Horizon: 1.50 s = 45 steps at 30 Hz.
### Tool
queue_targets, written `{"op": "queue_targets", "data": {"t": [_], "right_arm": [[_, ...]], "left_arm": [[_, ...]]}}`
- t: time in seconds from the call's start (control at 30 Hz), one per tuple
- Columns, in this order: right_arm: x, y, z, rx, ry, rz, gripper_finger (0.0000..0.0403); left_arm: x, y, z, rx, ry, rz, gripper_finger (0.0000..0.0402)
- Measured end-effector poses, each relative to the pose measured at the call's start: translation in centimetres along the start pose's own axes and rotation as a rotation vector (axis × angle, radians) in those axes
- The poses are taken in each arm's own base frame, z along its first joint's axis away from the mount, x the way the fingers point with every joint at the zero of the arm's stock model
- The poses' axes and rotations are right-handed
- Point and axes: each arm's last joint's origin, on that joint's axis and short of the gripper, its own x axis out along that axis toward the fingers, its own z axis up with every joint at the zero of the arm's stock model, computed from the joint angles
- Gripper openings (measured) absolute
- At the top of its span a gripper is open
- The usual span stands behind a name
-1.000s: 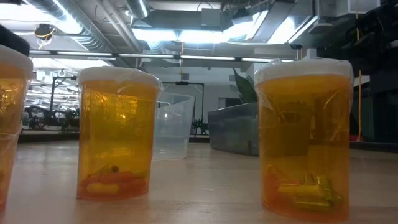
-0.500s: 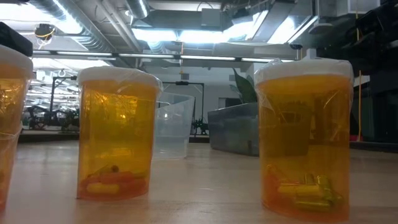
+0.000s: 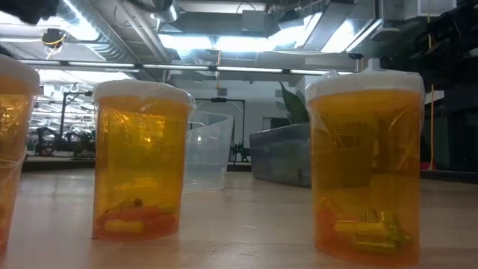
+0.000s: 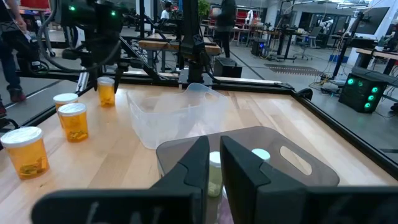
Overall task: Pick and place medicine bottles into bin by pill shape (circle, oval)
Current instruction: Put the large orange pill bottle into the transparent bin
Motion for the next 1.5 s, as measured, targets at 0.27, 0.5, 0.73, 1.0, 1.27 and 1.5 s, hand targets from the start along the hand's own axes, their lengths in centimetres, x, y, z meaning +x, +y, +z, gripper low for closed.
{"op": "queue_targets", "data": {"t": [0.27, 0.5, 0.73, 1.0, 1.27, 1.5], "right_arm": [[0.0, 0.0, 0.0, 0.000, 0.000, 0.000, 0.0043], [0.0, 0.0, 0.0, 0.000, 0.000, 0.000, 0.0043], [0.0, 0.0, 0.0, 0.000, 0.000, 0.000, 0.0043], [0.0, 0.0, 0.0, 0.000, 0.000, 0.000, 0.0043], [0.0, 0.0, 0.0, 0.000, 0.000, -0.001, 0.0043], [0.0, 0.0, 0.0, 0.000, 0.000, -0.001, 0.0043]], "left_arm": [[-4.2, 0.6, 1.9, -0.082, 0.048, -0.009, 0.0180], [-12.1, 3.5, 6.0, -0.163, -0.004, 0.077, 0.0180], [-13.7, 10.0, 12.0, -0.149, -0.084, 0.165, 0.0180], [-12.0, 16.1, 16.3, -0.111, -0.160, 0.114, 0.0180], [-7.6, 18.1, 15.9, -0.116, -0.091, 0.085, 0.0180], [-5.0, 19.1, 15.0, -0.121, -0.062, 0.087, 0.0180]]}}
